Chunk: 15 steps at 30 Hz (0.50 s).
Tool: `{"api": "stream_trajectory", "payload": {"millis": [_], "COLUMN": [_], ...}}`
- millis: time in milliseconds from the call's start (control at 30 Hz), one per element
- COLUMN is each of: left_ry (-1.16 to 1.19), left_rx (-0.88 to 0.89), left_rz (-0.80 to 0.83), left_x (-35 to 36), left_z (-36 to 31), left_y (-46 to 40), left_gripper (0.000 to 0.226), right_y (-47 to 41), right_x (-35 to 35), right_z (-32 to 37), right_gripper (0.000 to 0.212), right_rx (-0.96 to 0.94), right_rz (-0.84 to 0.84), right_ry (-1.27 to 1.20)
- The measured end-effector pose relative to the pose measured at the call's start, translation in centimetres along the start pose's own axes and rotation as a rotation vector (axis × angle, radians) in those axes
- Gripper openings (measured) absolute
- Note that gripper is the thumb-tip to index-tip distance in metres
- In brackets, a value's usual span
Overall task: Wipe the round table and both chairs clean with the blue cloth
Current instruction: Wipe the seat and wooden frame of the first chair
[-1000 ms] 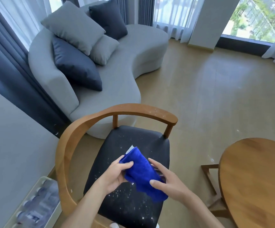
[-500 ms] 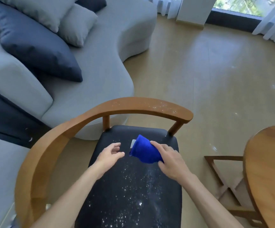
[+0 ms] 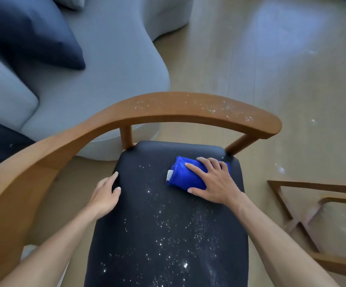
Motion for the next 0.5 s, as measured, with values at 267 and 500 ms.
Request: {"api": "stream_trajectory", "payload": {"millis": [267, 500], "left_ry": [0.012, 0.014], "left_rx": [-0.024, -0.028], "left_rz": [-0.039, -0.053], "left_x": [0.6, 0.6], "left_z": [0.5, 0.6], "left_y": [-0.1, 0.0], "left_gripper": [0.062, 0.062], "right_y": [6.4, 20.8], "right_x": [1.6, 7.4], "right_z": [4.0, 14.3], "right_gripper": [0.055, 0.028], "right_rx": [0.052, -0.299], "right_rz": [-0.235, -0.199], "right_ry": [-0.129, -0.197]}}
Point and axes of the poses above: each hand's wrist, its own y-axis away from the middle knuckle, its own x-axis out of the palm, z = x × y, the point moved 10 cm from there along -y, towards the middle knuckle
